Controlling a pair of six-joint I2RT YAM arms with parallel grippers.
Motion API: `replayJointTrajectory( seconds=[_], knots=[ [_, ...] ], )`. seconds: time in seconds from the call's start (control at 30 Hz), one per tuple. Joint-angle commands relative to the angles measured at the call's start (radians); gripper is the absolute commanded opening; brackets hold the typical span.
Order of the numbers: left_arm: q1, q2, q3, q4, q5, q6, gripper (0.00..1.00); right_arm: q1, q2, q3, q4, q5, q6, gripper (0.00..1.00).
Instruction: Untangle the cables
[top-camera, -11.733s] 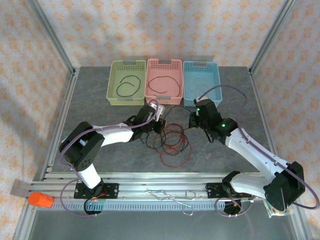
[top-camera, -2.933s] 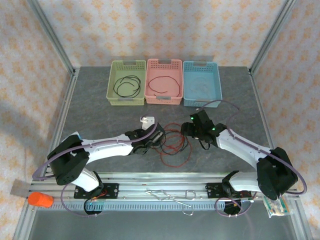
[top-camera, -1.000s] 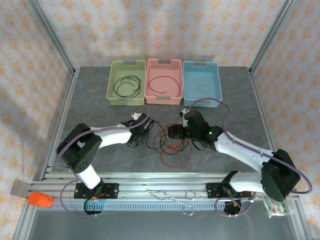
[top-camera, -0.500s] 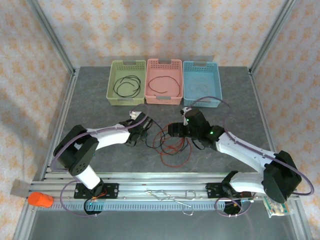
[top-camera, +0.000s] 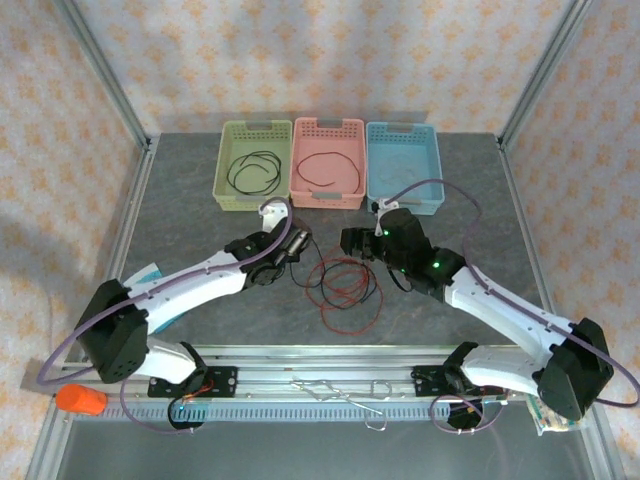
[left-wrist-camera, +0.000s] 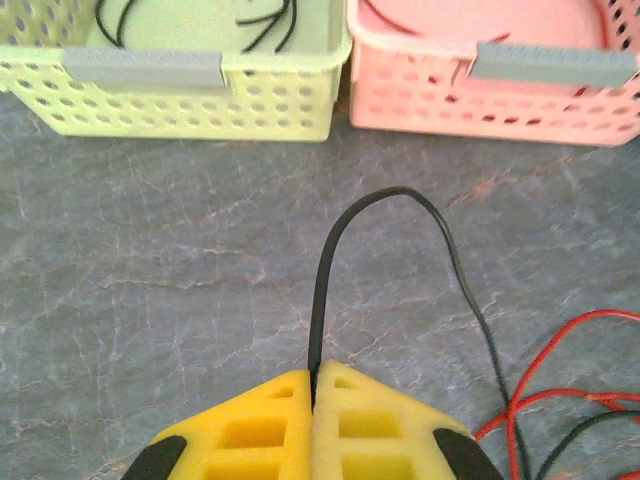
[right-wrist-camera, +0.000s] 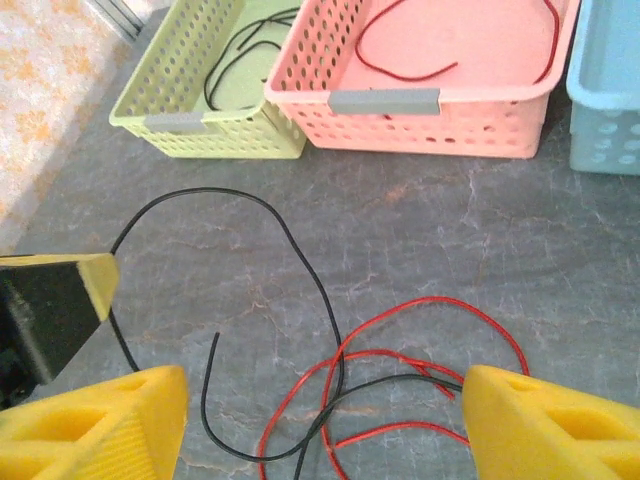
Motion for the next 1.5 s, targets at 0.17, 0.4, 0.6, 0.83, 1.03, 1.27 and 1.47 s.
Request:
replayJointTrajectory(
  seconds=[0.17, 0.4, 0.6, 0.83, 1.03, 1.27, 1.47],
  knots=[
    [-0.004, -0.151, 0.083, -0.055, -0.042, 0.009, 0.00, 0.007, -0.029, 0.078, 0.014, 0.084, -0.036, 0.72],
    [-0.005, -0.226, 0.158, -0.056, -0.042, 0.058, 0.00, 0.007, -0.016, 0.069, 0.043, 0.063, -0.033, 0.72],
    [-0.005, -0.236, 0.220, -0.052, -0.033, 0.082, 0.00, 0.007, 0.087, 0.037, 0.092, -0.027, 0.020, 0.72],
    [-0.005, -0.264, 0.265, -0.018, -0.005, 0.093, 0.00, 0.007, 0.229, 0.008, 0.286, -0.103, 0.097, 0.73],
    [-0.004, -0.270, 0.272, -0.005, 0.004, 0.089, 0.00, 0.007, 0.413, 0.056, 0.398, -0.184, 0.113, 0.73],
    [-0.005, -0.272, 0.291, 0.005, 0.017, 0.089, 0.00, 0.007, 0.534, 0.093, 0.468, -0.197, 0.155, 0.72],
    [-0.005, -0.275, 0.316, 0.009, 0.028, 0.091, 0.00, 0.007, 0.601, 0.126, 0.409, -0.122, 0.218, 0.70]
  ],
)
